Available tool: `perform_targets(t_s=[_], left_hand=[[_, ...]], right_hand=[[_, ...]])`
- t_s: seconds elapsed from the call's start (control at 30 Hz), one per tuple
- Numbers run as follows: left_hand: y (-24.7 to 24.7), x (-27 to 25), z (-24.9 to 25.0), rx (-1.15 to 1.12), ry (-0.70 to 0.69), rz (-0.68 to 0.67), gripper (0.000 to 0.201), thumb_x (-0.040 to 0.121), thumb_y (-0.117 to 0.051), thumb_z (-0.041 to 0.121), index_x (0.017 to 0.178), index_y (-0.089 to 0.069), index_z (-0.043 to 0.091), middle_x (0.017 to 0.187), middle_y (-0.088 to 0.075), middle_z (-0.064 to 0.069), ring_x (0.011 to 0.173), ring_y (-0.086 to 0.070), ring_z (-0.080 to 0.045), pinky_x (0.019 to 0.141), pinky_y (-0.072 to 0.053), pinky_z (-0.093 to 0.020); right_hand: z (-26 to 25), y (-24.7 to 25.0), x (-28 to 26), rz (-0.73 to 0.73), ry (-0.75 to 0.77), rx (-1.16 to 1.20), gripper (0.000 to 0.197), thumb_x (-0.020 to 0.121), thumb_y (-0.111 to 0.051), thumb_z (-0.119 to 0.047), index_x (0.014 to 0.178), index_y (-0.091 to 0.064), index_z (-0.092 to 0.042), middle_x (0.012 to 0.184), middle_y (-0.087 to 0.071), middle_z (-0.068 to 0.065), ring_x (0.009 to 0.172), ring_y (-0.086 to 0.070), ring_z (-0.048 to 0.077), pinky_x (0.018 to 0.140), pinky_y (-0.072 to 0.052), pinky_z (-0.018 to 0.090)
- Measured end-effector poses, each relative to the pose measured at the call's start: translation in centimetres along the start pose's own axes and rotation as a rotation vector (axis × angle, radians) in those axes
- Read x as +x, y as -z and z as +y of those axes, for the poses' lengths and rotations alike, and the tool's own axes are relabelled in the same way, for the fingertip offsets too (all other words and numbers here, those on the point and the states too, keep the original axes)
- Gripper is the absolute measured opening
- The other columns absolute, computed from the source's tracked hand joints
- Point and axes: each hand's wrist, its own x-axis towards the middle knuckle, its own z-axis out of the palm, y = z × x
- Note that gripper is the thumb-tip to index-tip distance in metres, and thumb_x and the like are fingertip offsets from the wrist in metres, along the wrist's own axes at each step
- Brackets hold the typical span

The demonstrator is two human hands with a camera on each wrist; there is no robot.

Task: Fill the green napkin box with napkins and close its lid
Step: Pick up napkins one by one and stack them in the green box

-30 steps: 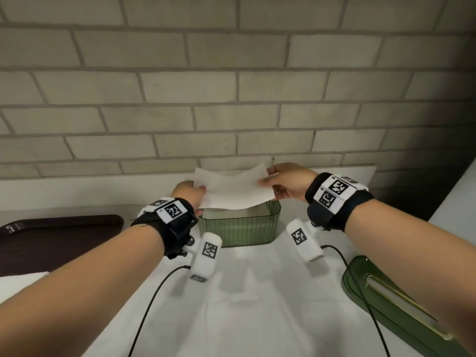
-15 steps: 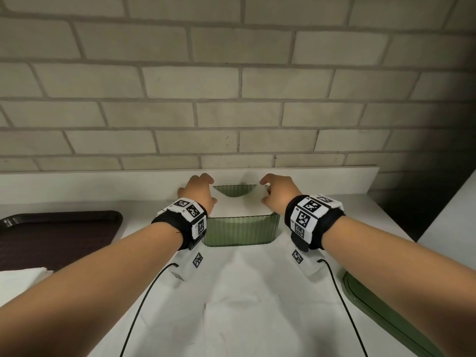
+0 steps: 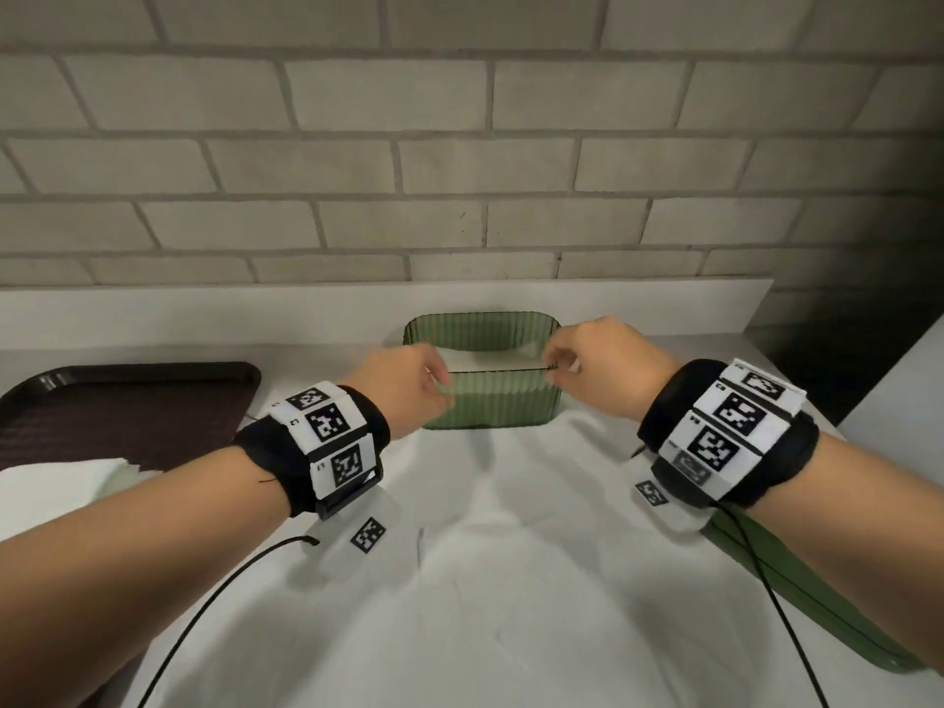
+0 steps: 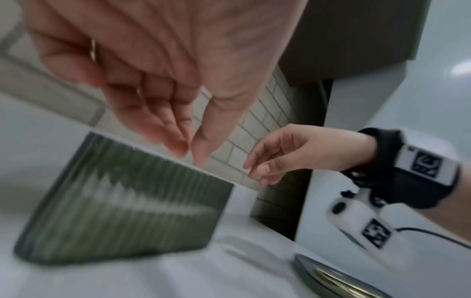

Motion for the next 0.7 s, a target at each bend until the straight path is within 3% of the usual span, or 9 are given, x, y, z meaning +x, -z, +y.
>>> perform_targets(t_s=[0.07, 0.17, 0.27, 0.33, 0.53, 0.63, 0.7], left_hand=[[-1.1, -1.9, 0.0, -0.031, -0.051, -0.128, 0.013, 0.083, -0.066, 0.033, 0.089, -0.056, 0.027, 0.082, -0.062, 0.011, 0.075, -0.056, -0.01, 0.068, -0.04, -0.021], [-3.6, -4.4, 0.2, -0.028, -0.114, -0.249, 0.013, 0.081, -0.068, 0.034, 0.09, -0.059, 0.03, 0.077, -0.059, 0.014, 0.069, -0.051, 0.002, 0.073, -0.042, -0.019], [-6.1, -6.3, 0.9, 0.011, -0.153, -0.352, 0.015, 0.079, -0.069, 0.04, 0.089, -0.059, 0.034, 0.076, -0.058, 0.018, 0.072, -0.052, 0.0, 0.079, -0.046, -0.021], [-7.4, -7.2, 1.6, 0.046, -0.139, -0.38, 0.023, 0.077, -0.067, 0.048, 0.093, -0.06, 0.033, 0.08, -0.059, 0.019, 0.079, -0.054, -0.002, 0.08, -0.047, -0.024], [-9.3, -8.3, 3.8, 0.211, -0.104, -0.396, 0.049, 0.068, -0.06, 0.07, 0.103, -0.057, 0.036, 0.102, -0.062, 0.017, 0.098, -0.059, -0.008, 0.081, -0.046, -0.026], [-9.8, -8.1, 4.3, 0.194, -0.088, -0.443, 0.058, 0.065, -0.065, 0.069, 0.111, -0.051, 0.035, 0.104, -0.062, 0.016, 0.098, -0.058, -0.009, 0.078, -0.044, -0.025], [-10.1, -8.0, 4.6, 0.177, -0.092, -0.489, 0.058, 0.066, -0.071, 0.06, 0.113, -0.051, 0.032, 0.103, -0.063, 0.014, 0.096, -0.059, -0.01, 0.08, -0.046, -0.027]], right_hand=[[-0.1, 0.2, -2.2, -0.077, 0.018, 0.026, 0.019, 0.087, -0.061, -0.025, 0.105, -0.065, -0.021, 0.096, -0.067, -0.002, 0.08, -0.058, 0.015, 0.076, -0.046, 0.024], [-0.1, -0.5, -5.9, -0.277, 0.021, 0.04, 0.027, 0.081, -0.07, -0.034, 0.106, -0.063, -0.026, 0.085, -0.062, -0.01, 0.075, -0.055, 0.009, 0.071, -0.044, 0.023], [0.1, -1.9, -9.7, -0.474, -0.022, -0.006, 0.031, 0.075, -0.073, -0.04, 0.101, -0.061, -0.028, 0.071, -0.049, -0.016, 0.068, -0.047, -0.001, 0.061, -0.04, 0.019], [0.6, -3.0, -12.1, -0.542, -0.074, -0.073, 0.035, 0.075, -0.071, -0.046, 0.102, -0.059, -0.028, 0.069, -0.042, -0.016, 0.067, -0.045, 0.001, 0.056, -0.034, 0.017], [2.5, -4.6, -18.5, -0.501, -0.224, -0.106, 0.06, 0.073, -0.06, -0.068, 0.114, -0.046, -0.026, 0.076, -0.04, -0.015, 0.082, -0.047, 0.009, 0.066, -0.037, 0.019], [2.7, -5.0, -20.9, -0.499, -0.279, -0.034, 0.067, 0.067, -0.063, -0.07, 0.113, -0.041, -0.026, 0.098, -0.049, -0.013, 0.091, -0.053, 0.009, 0.079, -0.043, 0.022], [2.7, -5.5, -21.7, -0.481, -0.298, -0.003, 0.063, 0.066, -0.066, -0.067, 0.104, -0.035, -0.027, 0.102, -0.047, -0.01, 0.09, -0.052, 0.011, 0.077, -0.041, 0.021]])
